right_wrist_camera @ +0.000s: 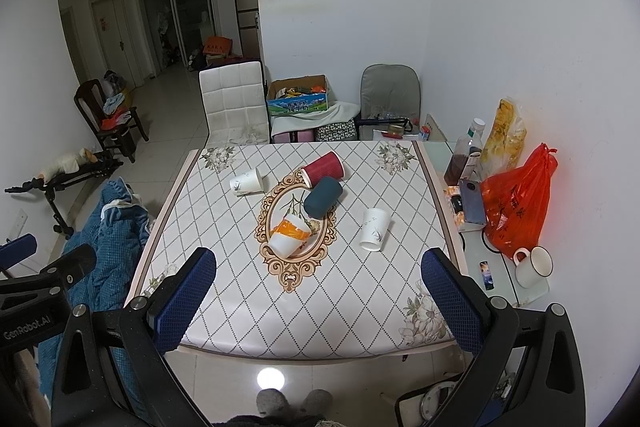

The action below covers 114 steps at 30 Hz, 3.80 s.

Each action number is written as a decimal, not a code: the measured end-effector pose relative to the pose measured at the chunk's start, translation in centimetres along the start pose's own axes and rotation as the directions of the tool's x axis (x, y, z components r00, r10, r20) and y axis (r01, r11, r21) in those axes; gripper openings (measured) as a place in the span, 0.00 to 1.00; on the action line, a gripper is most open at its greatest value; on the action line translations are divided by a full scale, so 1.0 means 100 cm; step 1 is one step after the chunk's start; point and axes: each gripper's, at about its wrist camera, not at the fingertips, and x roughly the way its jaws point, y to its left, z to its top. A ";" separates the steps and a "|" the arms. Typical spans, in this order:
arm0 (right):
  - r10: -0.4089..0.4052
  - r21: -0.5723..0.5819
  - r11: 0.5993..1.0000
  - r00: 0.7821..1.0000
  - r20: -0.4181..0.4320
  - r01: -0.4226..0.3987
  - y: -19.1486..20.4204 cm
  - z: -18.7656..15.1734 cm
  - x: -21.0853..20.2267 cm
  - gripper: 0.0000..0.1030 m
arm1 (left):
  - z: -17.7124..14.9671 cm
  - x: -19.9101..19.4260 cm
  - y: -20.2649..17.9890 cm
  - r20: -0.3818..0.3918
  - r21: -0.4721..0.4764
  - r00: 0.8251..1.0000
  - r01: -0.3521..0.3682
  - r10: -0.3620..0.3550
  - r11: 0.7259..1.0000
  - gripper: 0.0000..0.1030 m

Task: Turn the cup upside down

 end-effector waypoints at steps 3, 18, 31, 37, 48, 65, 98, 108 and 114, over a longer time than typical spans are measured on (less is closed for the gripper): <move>0.000 -0.001 1.000 1.000 0.001 0.000 0.002 0.000 0.001 1.00 | 0.000 0.000 0.000 -0.001 -0.001 1.000 0.001 -0.001 1.000 1.00; -0.003 0.004 1.000 0.995 -0.096 0.003 -0.020 -0.011 0.051 1.00 | -0.007 0.043 -0.022 -0.080 0.000 0.996 -0.043 0.042 0.999 1.00; -0.019 0.026 0.999 0.941 -0.338 0.029 -0.062 -0.061 0.189 1.00 | 0.005 0.147 -0.054 -0.222 0.055 0.970 -0.087 0.097 0.995 1.00; -0.033 0.046 0.997 0.896 -0.443 0.060 -0.067 -0.080 0.255 1.00 | 0.020 0.211 -0.071 -0.302 0.127 0.949 -0.053 0.089 0.990 1.00; -0.067 0.078 0.987 0.803 -0.592 0.140 -0.067 -0.090 0.351 1.00 | 0.054 0.322 -0.108 -0.402 0.245 0.915 0.062 0.043 0.968 0.94; -0.061 0.108 0.973 0.676 -0.734 0.205 -0.082 -0.109 0.455 1.00 | 0.051 0.448 -0.168 -0.575 0.424 0.817 0.240 0.054 0.874 0.86; -0.068 0.113 0.965 0.639 -0.767 0.239 -0.101 -0.111 0.487 1.00 | 0.027 0.487 -0.180 -0.647 0.435 0.762 0.318 0.046 0.842 0.68; -0.062 0.095 0.975 0.654 -0.754 0.202 -0.067 -0.099 0.473 1.00 | 0.037 0.472 -0.109 -0.688 0.246 0.725 0.268 -0.027 0.931 0.68; -0.057 0.066 0.985 0.666 -0.744 0.159 -0.041 -0.090 0.467 1.00 | 0.030 0.467 -0.047 -0.725 0.082 0.683 0.213 -0.089 0.974 0.68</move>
